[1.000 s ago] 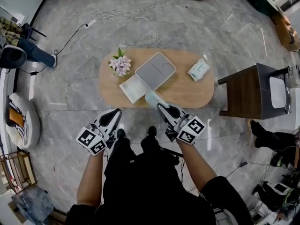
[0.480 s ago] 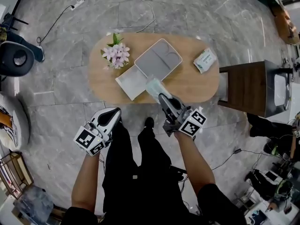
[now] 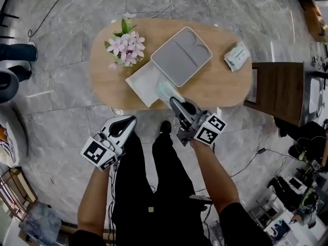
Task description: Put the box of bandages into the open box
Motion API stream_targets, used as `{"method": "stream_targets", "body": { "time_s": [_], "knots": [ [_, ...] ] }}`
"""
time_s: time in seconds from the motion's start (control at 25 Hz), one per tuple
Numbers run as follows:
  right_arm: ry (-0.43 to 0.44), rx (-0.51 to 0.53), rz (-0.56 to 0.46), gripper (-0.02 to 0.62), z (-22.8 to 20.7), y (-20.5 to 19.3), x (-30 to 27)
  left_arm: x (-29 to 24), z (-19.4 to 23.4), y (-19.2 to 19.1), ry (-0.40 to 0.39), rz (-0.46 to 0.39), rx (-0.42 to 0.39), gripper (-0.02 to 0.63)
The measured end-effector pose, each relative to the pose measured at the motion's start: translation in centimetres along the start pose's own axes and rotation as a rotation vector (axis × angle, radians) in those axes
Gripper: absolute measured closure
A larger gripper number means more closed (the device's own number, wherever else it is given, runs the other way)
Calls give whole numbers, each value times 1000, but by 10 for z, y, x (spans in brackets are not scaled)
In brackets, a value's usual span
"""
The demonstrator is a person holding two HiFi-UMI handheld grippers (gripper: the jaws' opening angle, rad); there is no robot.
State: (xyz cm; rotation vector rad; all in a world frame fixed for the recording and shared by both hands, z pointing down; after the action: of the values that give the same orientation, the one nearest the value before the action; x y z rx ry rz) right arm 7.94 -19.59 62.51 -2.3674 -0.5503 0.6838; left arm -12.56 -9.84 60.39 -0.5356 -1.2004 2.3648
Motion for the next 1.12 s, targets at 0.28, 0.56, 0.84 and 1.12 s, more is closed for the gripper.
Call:
{"method": "stream_targets", "body": {
  "time_s": [0.28,0.56,0.84,1.12],
  "knots": [
    [-58,-1,87,571,-29,-32,-45,3,22,-23,-15,23,15,588],
    [-95,46,190,571,-44,-48,-84,4,39,-36,-21,24,29,588],
    [-158,88,308,571,-64,-71,-107,4,51,-45,-37,34,38,588],
    [-188,130,431,571,-71,-87,-122,7,59,-51,-46,54,39,588]
  ]
}}
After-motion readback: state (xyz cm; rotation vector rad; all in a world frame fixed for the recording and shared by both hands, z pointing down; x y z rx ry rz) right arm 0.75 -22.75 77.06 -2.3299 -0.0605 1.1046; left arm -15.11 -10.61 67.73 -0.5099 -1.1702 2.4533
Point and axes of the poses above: the fingertips, and each gripper's own axes: x backward along the fingers, z to its left, y out of its top, the point moved 6 cm from there along x, backward along the fingers, and after that the axes turned 13 degrees about -y, right-handed, at the moved point
